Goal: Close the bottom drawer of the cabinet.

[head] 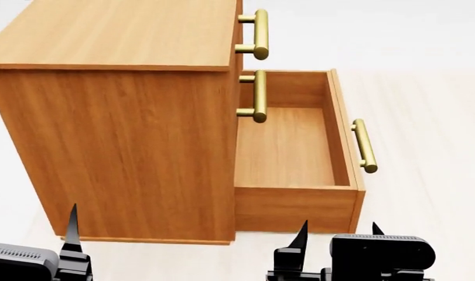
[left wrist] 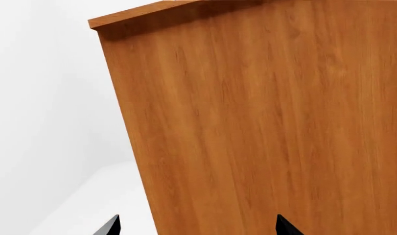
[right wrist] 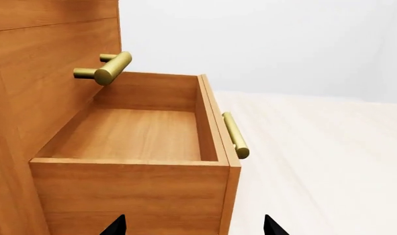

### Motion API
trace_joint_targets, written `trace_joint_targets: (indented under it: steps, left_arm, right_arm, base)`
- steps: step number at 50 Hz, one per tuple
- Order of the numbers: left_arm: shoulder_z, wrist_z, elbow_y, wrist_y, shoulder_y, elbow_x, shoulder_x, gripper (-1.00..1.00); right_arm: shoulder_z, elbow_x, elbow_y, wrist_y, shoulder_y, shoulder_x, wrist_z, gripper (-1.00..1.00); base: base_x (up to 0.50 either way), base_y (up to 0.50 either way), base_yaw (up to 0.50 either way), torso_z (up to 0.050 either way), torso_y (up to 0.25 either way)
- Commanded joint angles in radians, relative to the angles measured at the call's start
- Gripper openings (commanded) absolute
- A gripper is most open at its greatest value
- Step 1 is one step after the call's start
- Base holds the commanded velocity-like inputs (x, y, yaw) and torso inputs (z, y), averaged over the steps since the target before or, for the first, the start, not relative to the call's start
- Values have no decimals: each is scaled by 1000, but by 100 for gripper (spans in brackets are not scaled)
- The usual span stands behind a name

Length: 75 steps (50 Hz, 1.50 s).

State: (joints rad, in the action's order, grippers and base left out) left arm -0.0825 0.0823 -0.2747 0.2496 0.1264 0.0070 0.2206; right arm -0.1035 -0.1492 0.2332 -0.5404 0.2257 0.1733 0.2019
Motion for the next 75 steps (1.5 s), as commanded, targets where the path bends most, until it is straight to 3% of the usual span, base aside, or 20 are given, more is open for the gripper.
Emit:
trace_joint_targets:
  steps: [1,12,18,25,31,36,51,62,69,75]
  left_arm:
    - [-2,6,1,-3,-2,-8,4,100]
    - [-6,10,-3,1,-3,-14,7,100]
    - [-10,14,-2,0,-5,-15,10,100]
    - [-10,17,-6,-1,-10,-22,14,100]
    - [-12,19,-5,-8,-18,-28,16,100]
    - [-13,20,-8,-8,-19,-33,19,100]
    - [-22,28,17,-21,-14,-32,27,100]
    - [-26,32,21,-30,-21,-37,32,100]
    - [-26,34,13,-30,-26,-44,36,100]
    - [-27,37,7,-32,-32,-45,39,100]
  right_arm:
    - [-9,-1,-10,7,2,4,8,100]
    - [-10,8,-1,9,0,7,34,100]
    - [5,10,129,-149,28,8,89,100]
    - [11,-25,444,-488,168,84,87,100]
    - [20,-26,459,-566,283,168,52,100]
    - [76,-42,310,-480,305,208,-4,100]
    - [156,14,-367,130,254,276,-119,100]
    - [128,33,-915,480,363,234,-191,100]
    - [88,61,-1494,847,529,186,-293,100]
    - [114,67,-1542,910,491,151,-313,100]
  base:
    - [500,0,0,0,0]
    - [464,0,0,0,1]
    - [0,0,0,0,0]
    - [0,0,0,0,0]
    - [0,0,0,0,0]
    - [0,0,0,0,0]
    - [0,0,0,0,0]
    - [0,0,0,0,0]
    - [0,0,0,0,0]
    - [0,0,0,0,0]
